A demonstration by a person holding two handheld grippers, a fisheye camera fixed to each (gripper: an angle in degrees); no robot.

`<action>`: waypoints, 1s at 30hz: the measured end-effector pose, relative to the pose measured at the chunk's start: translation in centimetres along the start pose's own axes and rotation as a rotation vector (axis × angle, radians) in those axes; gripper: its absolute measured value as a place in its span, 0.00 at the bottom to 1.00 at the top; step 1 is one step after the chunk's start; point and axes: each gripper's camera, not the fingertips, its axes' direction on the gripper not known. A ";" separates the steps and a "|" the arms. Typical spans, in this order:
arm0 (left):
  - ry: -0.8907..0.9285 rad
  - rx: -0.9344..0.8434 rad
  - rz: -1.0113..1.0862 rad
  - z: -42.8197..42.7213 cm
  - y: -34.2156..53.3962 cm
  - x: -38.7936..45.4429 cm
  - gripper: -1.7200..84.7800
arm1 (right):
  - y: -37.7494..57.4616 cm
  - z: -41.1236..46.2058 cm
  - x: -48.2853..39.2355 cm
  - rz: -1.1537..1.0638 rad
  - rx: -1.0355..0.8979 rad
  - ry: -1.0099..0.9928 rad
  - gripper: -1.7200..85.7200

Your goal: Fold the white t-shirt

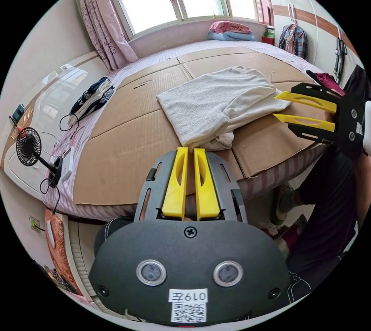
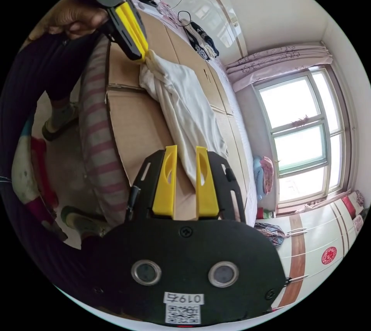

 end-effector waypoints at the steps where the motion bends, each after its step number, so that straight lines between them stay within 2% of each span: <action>1: 0.000 0.001 0.005 0.0 0.0 0.1 0.04 | 0.5 0.6 -0.3 -0.012 -0.018 0.007 0.10; 4: 0.002 0.008 0.022 0.1 0.1 0.4 0.04 | 1.8 2.7 -1.4 -0.062 -0.081 0.040 0.09; 8: -0.043 0.016 0.054 0.0 0.0 0.8 0.03 | 3.8 3.4 -2.1 -0.096 -0.082 0.110 0.02; 12: -0.127 -0.022 0.136 0.7 0.1 1.9 0.03 | 5.8 2.9 -1.7 -0.093 -0.052 0.048 0.02; 15: -0.033 -0.077 0.091 2.5 0.7 1.7 0.03 | 7.3 3.6 -2.3 -0.116 -0.066 0.039 0.02; 21: 0.081 -0.072 -0.047 2.6 2.1 0.5 0.03 | 10.5 3.9 -1.9 -0.095 -0.070 0.055 0.09; 24: 0.067 0.010 -0.020 1.0 3.4 2.0 0.03 | 12.5 3.4 -1.4 -0.079 -0.043 0.053 0.09; 30: 0.062 0.174 0.054 -0.5 4.4 6.6 0.03 | 14.1 0.7 0.2 0.036 0.152 -0.036 0.05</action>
